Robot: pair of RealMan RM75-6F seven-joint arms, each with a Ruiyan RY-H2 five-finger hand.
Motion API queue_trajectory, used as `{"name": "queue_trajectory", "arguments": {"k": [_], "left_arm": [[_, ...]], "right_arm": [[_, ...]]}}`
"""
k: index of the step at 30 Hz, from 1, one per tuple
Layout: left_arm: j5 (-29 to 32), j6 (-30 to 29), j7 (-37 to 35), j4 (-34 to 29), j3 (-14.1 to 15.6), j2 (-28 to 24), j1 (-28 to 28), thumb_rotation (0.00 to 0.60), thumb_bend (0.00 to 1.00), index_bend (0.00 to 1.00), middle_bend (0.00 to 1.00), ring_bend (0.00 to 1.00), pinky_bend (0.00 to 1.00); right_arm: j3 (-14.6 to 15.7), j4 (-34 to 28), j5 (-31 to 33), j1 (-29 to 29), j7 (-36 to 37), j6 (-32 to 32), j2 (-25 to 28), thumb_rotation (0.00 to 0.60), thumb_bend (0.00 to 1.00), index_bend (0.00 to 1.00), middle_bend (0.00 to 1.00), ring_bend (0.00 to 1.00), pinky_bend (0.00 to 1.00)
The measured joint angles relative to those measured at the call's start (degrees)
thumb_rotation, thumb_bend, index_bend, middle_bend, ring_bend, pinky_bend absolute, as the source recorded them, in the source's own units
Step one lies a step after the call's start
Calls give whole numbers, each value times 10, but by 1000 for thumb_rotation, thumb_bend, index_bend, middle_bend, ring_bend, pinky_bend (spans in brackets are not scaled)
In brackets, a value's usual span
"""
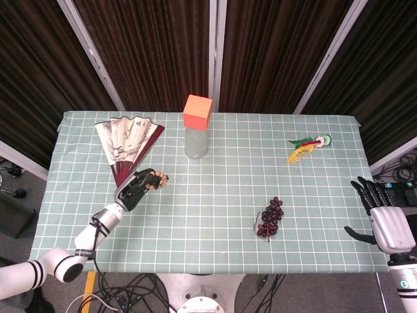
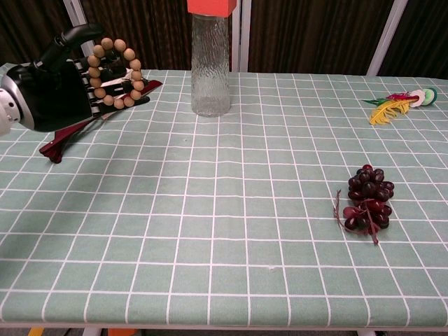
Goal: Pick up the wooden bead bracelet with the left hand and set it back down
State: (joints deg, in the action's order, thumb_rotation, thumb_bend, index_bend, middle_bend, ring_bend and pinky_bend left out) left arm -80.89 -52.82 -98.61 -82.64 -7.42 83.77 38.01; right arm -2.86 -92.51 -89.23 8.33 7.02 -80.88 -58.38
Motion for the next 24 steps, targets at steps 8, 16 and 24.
{"name": "queue_trajectory", "arguments": {"k": [8, 16, 24], "left_arm": [[56, -11, 165, 10, -16, 23, -12, 395, 278, 651, 734, 363, 136], [166, 12, 280, -12, -46, 35, -28, 266, 284, 684, 776, 396, 139], [252, 127, 284, -55, -90, 6, -35, 206, 284, 757, 818, 436, 123]], "right_arm": [[-3, 7, -8, -2, 3, -20, -5, 600, 44, 0, 18, 0, 0], [-18, -24, -14, -9, -11, -56, 36, 600, 49, 0, 19, 0, 0], [-20, -35, -16, -10, -12, -58, 47, 600, 49, 0, 18, 0, 0]]}}
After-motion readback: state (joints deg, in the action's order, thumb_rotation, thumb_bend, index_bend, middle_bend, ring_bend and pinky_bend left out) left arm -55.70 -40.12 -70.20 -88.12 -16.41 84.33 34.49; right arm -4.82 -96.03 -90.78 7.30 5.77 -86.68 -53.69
